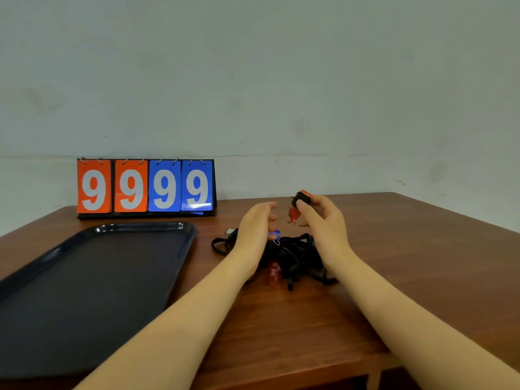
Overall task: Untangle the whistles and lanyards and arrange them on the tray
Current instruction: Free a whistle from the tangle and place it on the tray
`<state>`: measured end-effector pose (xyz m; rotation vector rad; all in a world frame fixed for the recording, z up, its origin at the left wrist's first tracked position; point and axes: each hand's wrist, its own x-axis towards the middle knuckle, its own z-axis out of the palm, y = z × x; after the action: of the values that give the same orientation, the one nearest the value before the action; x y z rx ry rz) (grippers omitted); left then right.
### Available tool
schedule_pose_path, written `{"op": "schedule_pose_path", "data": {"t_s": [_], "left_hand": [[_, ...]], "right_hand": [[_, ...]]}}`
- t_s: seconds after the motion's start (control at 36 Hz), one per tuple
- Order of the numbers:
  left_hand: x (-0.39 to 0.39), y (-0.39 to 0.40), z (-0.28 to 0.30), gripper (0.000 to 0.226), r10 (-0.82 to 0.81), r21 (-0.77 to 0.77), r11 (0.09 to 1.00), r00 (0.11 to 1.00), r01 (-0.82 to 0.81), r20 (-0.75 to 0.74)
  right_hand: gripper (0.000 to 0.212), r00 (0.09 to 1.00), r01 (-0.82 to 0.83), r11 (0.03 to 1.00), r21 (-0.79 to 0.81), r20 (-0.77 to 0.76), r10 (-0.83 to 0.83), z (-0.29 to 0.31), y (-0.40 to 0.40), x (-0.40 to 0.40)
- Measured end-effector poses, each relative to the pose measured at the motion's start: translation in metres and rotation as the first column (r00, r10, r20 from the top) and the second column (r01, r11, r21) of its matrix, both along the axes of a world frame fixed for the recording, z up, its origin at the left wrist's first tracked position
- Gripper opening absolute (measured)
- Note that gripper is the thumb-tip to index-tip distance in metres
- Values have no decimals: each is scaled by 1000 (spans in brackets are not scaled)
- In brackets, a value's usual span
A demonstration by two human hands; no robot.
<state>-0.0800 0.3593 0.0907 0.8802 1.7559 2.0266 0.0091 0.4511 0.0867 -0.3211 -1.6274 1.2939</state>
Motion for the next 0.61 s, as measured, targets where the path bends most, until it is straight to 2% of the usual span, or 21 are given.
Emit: {"op": "schedule_pose_path", "data": {"t_s": [0.06, 0.08, 0.22, 0.28, 0.39, 0.44, 0.53, 0.61], "left_hand": [[1, -4, -2, 27, 95, 6, 995, 976, -96, -196], [3, -6, 0, 26, 121, 20, 993, 961, -119, -248], [7, -24, 35, 28, 150, 26, 988, 930, -150, -335], [7, -40, 52, 29, 127, -15, 990, 927, -141, -352], [0, -93, 68, 30, 77, -164, 968, 850, -188, -520], [-12, -127, 66, 30, 42, -270, 930, 800, -251, -599], [-35, -178, 57, 26, -38, -426, 826, 717, -370, -696], [-60, -238, 45, 25, -59, -527, 714, 711, -460, -701]], "right_hand": [[13, 1000, 23, 1000, -1, 7, -23, 4, -1, 3], [15, 999, 36, 999, -15, 12, -36, 6, -3, 4], [19, 995, 90, 987, -132, 60, -83, 27, -21, 10], [19, 990, 54, 989, -135, 139, -35, 35, -33, 13], [20, 938, -86, 989, -122, 325, 121, 43, -70, 14], [21, 904, -159, 980, -120, 381, 193, 45, -94, 12], [22, 854, -286, 945, -162, 405, 328, 43, -130, 4], [25, 775, -422, 884, -202, 425, 467, 38, -170, -8]]}}
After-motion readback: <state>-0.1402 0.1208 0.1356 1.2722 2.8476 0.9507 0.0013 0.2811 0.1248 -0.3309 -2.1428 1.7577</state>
